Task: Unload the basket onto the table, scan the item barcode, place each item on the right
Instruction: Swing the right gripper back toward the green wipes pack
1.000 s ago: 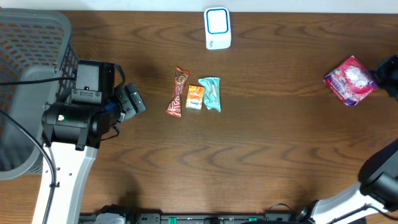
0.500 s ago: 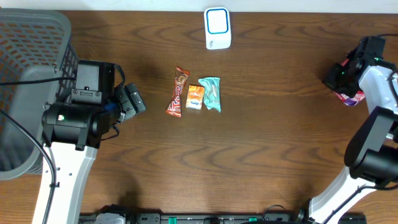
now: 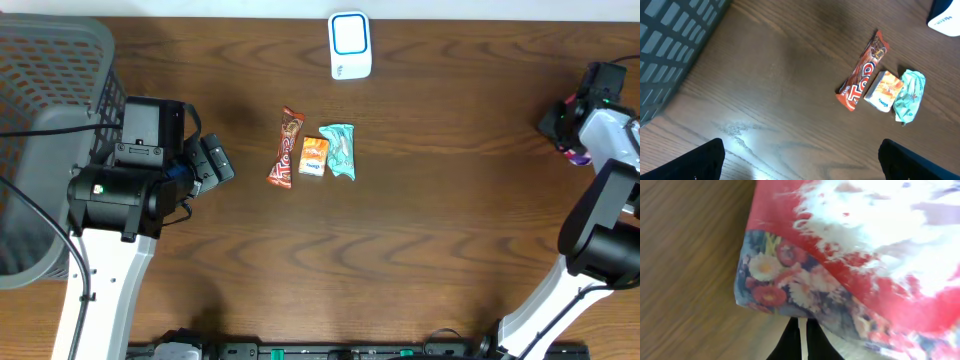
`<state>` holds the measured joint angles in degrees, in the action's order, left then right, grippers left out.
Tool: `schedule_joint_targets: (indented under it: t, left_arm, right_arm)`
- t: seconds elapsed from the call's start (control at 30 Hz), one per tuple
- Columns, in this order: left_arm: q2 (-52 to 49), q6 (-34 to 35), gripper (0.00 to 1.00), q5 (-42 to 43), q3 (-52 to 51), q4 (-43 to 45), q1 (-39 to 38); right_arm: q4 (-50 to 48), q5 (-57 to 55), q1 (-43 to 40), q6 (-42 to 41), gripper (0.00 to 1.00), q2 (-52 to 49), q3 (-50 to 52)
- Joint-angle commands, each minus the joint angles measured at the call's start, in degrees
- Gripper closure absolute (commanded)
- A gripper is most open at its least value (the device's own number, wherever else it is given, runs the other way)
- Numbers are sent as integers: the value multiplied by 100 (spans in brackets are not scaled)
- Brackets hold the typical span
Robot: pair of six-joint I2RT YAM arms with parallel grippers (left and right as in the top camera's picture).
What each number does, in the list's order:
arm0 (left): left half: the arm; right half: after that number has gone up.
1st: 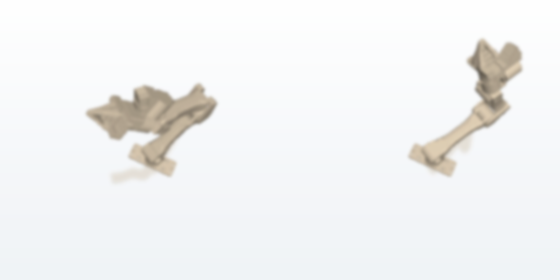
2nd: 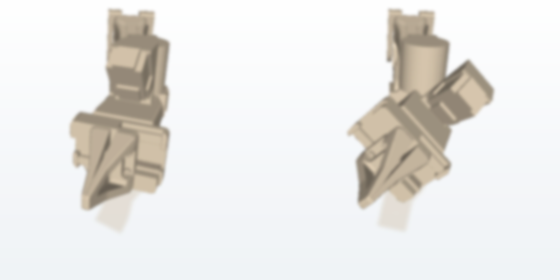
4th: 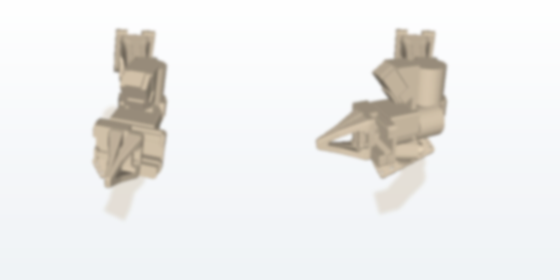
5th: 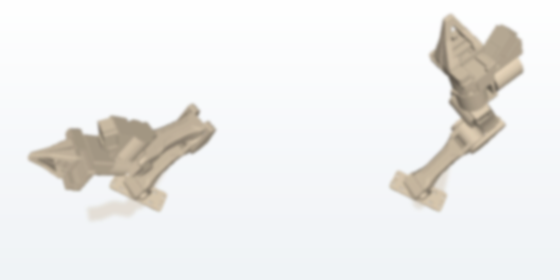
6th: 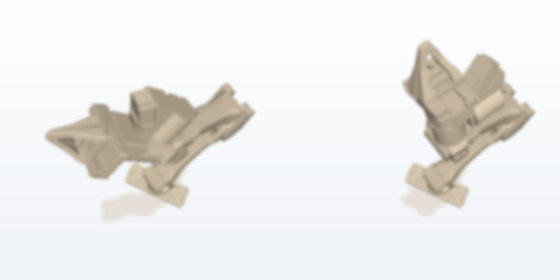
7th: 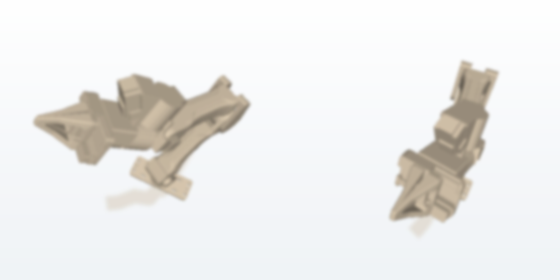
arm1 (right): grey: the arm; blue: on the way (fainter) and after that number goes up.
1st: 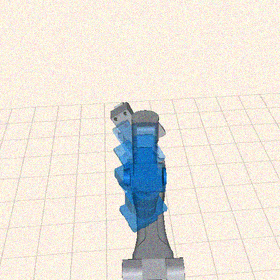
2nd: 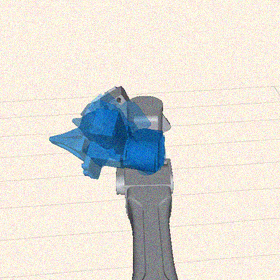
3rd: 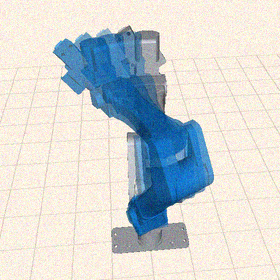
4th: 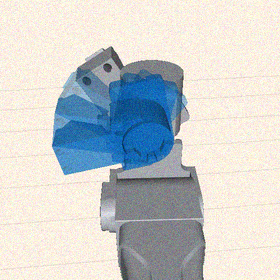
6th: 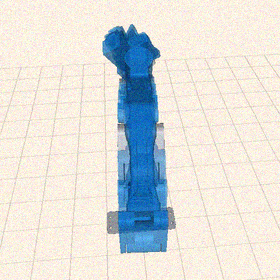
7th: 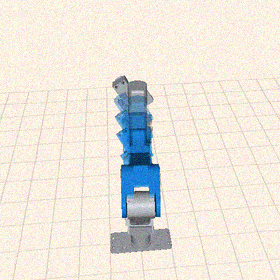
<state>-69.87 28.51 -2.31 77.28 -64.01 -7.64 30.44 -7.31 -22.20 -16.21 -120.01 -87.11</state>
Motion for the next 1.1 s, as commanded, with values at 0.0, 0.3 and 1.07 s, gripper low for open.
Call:
schedule_joint_targets:
  t: [0.0, 0.3, 1.07]
  left_arm:
    - [37, 31, 2, -74, 59, 0, 24]
    - [37, 31, 2, -76, 59, 0, 24]
    - [37, 31, 2, -76, 59, 0, 24]
  right_arm:
    - [96, -365, -144, 55, 96, 52, -472]
    - [828, 1582, 42, 63, 85, 166, -1685]
    - [2271, 3383, 2922, 61, 1, 162, -1340]
